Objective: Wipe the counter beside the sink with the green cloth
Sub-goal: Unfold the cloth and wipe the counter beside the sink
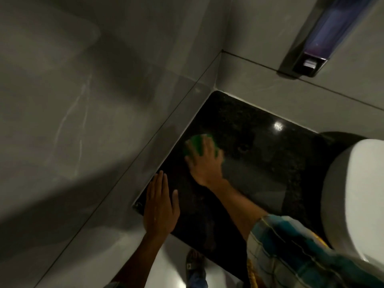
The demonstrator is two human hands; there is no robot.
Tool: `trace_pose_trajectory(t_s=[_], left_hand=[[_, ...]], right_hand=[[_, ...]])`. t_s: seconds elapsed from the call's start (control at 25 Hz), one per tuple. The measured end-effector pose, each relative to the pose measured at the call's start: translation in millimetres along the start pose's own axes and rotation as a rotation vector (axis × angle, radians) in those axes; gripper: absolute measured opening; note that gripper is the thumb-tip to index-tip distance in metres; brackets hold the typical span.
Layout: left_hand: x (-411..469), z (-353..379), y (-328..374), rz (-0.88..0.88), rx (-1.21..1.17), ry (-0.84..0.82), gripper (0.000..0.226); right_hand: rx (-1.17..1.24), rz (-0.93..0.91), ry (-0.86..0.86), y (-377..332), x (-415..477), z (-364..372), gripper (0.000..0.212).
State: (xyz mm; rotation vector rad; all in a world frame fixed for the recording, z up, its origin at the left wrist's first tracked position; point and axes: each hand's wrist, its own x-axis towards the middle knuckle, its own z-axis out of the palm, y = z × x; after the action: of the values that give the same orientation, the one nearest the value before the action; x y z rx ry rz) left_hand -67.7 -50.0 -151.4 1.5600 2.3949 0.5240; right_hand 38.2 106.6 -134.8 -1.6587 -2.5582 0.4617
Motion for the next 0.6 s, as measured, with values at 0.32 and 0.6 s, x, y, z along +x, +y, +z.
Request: trace_pose_trajectory(t_s=[0.32, 0.6], left_hand=[[-1, -4, 2, 0.031, -0.003, -0.001, 0.059], [4, -3, 5, 0.033, -0.035, 0.028, 0.056]], right_hand=[[-0.135, 0.224, 0.028, 143, -69, -22, 0.052], [-0.012, 0.348, 0.032, 135, 44, -35, 0.053]])
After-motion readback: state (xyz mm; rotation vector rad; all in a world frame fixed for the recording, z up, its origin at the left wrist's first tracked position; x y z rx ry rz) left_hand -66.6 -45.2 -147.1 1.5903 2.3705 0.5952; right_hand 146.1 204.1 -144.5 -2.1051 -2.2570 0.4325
